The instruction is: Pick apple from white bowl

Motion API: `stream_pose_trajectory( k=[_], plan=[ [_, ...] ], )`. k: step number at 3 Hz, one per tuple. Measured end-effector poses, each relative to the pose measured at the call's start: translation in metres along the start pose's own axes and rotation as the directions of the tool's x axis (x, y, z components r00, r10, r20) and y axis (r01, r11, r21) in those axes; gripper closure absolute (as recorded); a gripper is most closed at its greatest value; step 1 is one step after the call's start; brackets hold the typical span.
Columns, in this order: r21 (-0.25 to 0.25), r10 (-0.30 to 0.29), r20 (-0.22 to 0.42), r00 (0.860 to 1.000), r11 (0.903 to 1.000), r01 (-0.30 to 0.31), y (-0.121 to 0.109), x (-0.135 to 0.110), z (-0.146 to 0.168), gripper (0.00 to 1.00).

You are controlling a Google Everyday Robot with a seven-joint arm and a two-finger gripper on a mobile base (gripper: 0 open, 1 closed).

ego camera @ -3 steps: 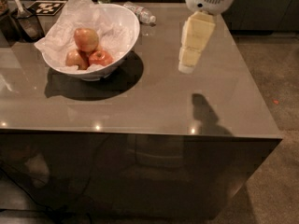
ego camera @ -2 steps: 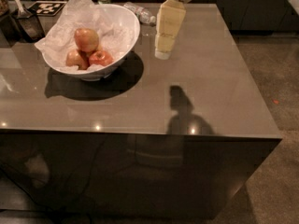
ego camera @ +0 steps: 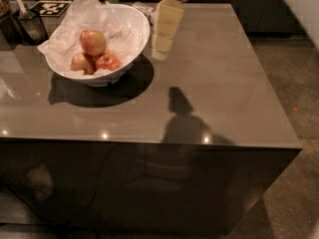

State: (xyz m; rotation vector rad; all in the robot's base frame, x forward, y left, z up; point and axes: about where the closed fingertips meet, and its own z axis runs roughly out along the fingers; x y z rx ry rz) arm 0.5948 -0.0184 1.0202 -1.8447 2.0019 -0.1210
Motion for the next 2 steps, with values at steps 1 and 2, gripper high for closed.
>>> stream_pose_trajectory(
  k=[1, 2],
  plan=[
    [-0.018, -0.056, 0.022, 0.998, 0.9982, 0.056, -0.014, -0.041, 0.018, 0.0],
    [-0.038, -0.143, 0.062, 0.988, 0.9887, 0.145, -0.017, -0.077, 0.03, 0.0]
  ],
)
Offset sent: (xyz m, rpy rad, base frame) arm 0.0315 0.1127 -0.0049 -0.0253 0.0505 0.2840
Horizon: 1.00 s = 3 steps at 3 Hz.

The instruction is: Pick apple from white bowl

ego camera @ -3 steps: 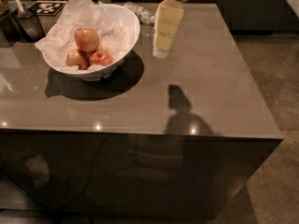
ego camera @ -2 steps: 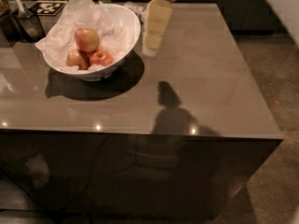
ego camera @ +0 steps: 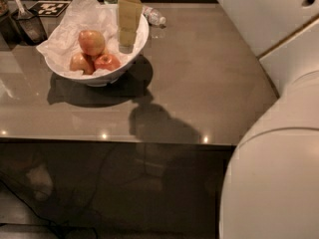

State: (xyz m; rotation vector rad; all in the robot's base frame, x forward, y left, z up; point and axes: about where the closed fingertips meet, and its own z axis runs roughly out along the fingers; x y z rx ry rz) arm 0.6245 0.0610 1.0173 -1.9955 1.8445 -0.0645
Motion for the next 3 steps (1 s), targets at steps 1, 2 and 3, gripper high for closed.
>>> stream_pose_trajectory(
  k=[1, 2, 3],
  plan=[
    [0.018, 0.002, 0.012, 1.0, 0.9998, -0.002, -0.004, -0.003, 0.001, 0.0],
    [0.001, -0.032, 0.054, 0.998, 0.9995, 0.032, -0.015, -0.027, 0.019, 0.0],
    [-0.057, -0.063, 0.078, 0.995, 0.9961, 0.068, -0.051, -0.065, 0.072, 0.0]
  ],
)
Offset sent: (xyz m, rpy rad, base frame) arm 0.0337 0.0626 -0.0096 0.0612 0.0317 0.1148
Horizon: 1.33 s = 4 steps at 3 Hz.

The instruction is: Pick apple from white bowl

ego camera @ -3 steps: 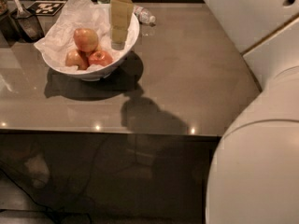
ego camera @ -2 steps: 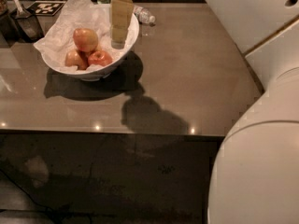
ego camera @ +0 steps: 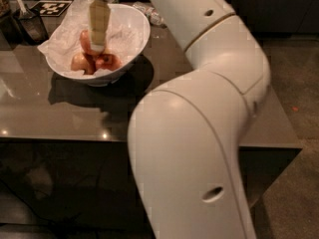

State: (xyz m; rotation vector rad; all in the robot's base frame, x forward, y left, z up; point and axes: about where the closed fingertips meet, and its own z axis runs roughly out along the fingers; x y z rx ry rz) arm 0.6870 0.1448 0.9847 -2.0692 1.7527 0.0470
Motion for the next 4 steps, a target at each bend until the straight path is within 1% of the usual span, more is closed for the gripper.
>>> stream_pose_trajectory(
  k=[1, 2, 3, 4],
  plan=[
    [0.034, 0.004, 0.023, 1.0, 0.9994, -0.004, -0.011, -0.004, 0.0, 0.0],
    [0.034, 0.008, 0.063, 0.998, 0.9994, -0.01, -0.016, -0.009, 0.011, 0.0],
    [-0.002, 0.017, 0.089, 0.996, 0.9999, -0.017, -0.019, -0.016, 0.035, 0.0],
    [-0.028, 0.026, 0.097, 0.995, 0.9993, -0.024, -0.021, -0.018, 0.052, 0.0]
  ],
)
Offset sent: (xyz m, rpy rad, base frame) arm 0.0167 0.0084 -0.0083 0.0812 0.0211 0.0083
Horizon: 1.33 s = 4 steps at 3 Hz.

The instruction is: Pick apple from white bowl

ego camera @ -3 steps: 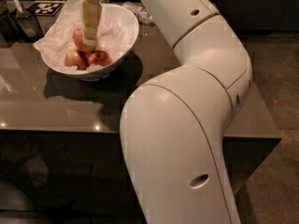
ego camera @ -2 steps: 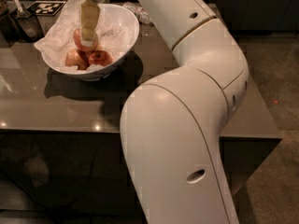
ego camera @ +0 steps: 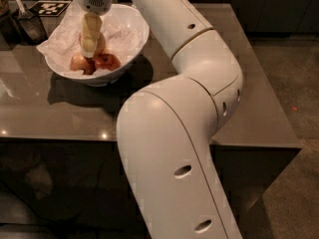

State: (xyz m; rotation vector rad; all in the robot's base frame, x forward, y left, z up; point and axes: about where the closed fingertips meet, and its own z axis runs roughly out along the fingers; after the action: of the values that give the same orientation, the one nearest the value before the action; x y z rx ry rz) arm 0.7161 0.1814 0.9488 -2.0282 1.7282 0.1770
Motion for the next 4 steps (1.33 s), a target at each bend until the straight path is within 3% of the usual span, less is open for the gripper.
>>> stream_pose_trajectory(
  k=[1, 2, 4],
  plan=[
    [-0.012, -0.01, 0.017, 1.0, 0.9999, 0.01, -0.0031, 0.0073, 0.023, 0.0],
    [-0.016, -0.013, 0.02, 1.0, 0.9998, 0.013, -0.0014, 0.0104, 0.0269, 0.0],
    [-0.014, -0.013, 0.022, 1.0, 0.9998, 0.014, -0.0023, 0.0095, 0.0287, 0.43]
  ],
)
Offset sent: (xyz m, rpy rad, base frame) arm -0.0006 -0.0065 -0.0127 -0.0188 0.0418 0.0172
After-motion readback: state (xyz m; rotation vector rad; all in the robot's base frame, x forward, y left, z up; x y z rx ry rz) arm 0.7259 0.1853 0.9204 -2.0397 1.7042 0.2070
